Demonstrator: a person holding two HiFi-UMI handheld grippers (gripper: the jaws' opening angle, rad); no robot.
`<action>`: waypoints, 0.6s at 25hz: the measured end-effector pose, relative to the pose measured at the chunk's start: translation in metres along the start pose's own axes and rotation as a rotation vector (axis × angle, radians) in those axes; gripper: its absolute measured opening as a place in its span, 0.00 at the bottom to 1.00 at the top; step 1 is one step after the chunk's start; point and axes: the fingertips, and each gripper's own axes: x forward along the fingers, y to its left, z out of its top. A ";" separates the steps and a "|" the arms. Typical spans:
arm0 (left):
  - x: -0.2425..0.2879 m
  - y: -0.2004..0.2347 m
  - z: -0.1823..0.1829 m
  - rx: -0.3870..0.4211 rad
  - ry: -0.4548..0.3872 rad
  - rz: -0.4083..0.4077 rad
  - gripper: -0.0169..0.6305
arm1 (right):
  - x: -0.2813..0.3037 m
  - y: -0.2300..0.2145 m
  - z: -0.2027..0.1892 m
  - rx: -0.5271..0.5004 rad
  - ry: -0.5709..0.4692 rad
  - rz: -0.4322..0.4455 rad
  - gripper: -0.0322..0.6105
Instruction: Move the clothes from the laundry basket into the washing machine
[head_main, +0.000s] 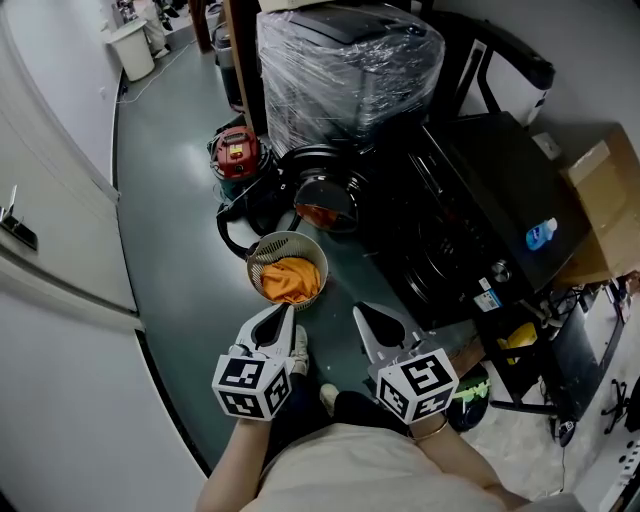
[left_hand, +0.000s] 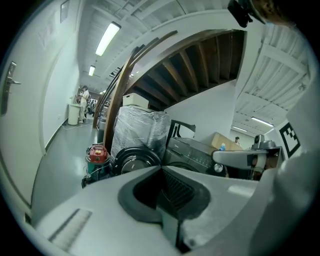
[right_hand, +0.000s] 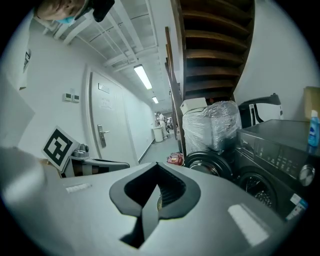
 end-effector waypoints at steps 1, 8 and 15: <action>0.004 0.006 0.001 -0.004 0.003 0.001 0.03 | 0.009 0.000 0.002 -0.008 0.004 0.004 0.09; 0.050 0.061 0.030 0.012 0.018 -0.032 0.03 | 0.093 -0.005 0.024 -0.044 0.024 0.013 0.09; 0.090 0.128 0.064 0.036 0.052 -0.070 0.03 | 0.167 -0.023 0.047 -0.012 0.041 -0.056 0.09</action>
